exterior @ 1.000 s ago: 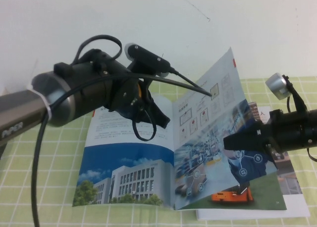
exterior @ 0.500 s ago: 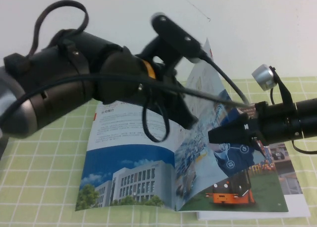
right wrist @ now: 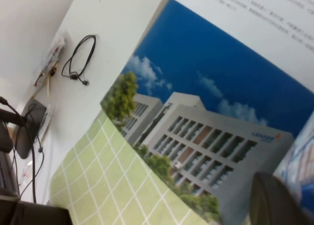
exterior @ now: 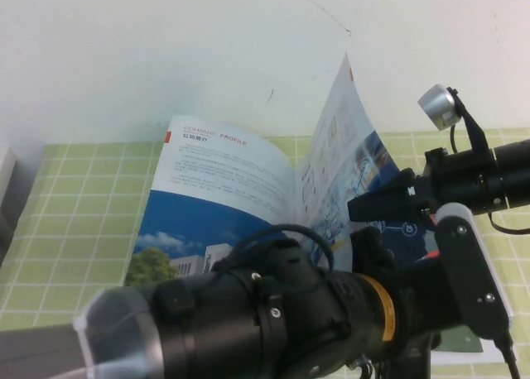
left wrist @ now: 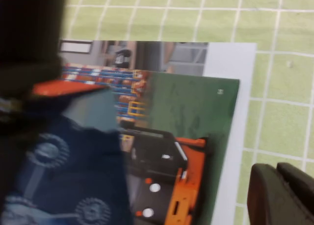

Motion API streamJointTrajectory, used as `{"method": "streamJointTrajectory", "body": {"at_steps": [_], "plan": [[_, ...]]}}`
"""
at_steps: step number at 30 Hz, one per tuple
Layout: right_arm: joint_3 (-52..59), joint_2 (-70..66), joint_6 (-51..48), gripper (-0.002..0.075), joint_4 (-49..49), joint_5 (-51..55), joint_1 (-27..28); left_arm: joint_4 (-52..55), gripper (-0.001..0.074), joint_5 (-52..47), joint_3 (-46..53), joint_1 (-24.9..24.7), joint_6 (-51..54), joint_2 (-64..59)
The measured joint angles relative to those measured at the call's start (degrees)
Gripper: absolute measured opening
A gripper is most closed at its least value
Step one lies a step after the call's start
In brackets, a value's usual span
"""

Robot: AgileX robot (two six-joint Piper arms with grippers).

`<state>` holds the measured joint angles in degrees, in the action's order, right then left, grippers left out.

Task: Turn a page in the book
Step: Open the closed book

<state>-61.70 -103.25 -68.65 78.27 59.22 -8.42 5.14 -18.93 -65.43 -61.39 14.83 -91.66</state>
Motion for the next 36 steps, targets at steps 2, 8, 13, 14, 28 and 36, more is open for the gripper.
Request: {"method": "streamJointTrajectory", "body": {"at_steps": [2,8,13,14,28,36], "plan": [[0.0,0.0,0.1,-0.0002,-0.3,0.1,0.7,0.5,-0.0004,1.1,0.6,-0.6,-0.5,-1.3],[0.0,0.0,0.2,-0.0002,-0.6,0.1,0.8,3.0,-0.0004,6.3,1.0,-1.3,-2.1,-6.3],[0.0,0.0,0.2,-0.0002,-0.9,0.1,0.8,7.3,-0.0004,10.8,1.0,-1.3,-2.5,-10.2],[0.0,0.0,0.2,-0.0002,-0.9,0.1,0.8,8.2,-0.0004,11.0,1.0,-1.3,-2.5,-11.0],[0.0,0.0,0.3,-0.0002,-1.6,0.2,0.8,56.7,-0.0004,4.6,1.0,-1.3,-44.8,-14.7],[-0.1,0.0,0.3,-0.0002,-1.7,0.4,0.8,89.5,-0.0004,-1.2,1.0,-4.6,-69.1,-17.0]]}}
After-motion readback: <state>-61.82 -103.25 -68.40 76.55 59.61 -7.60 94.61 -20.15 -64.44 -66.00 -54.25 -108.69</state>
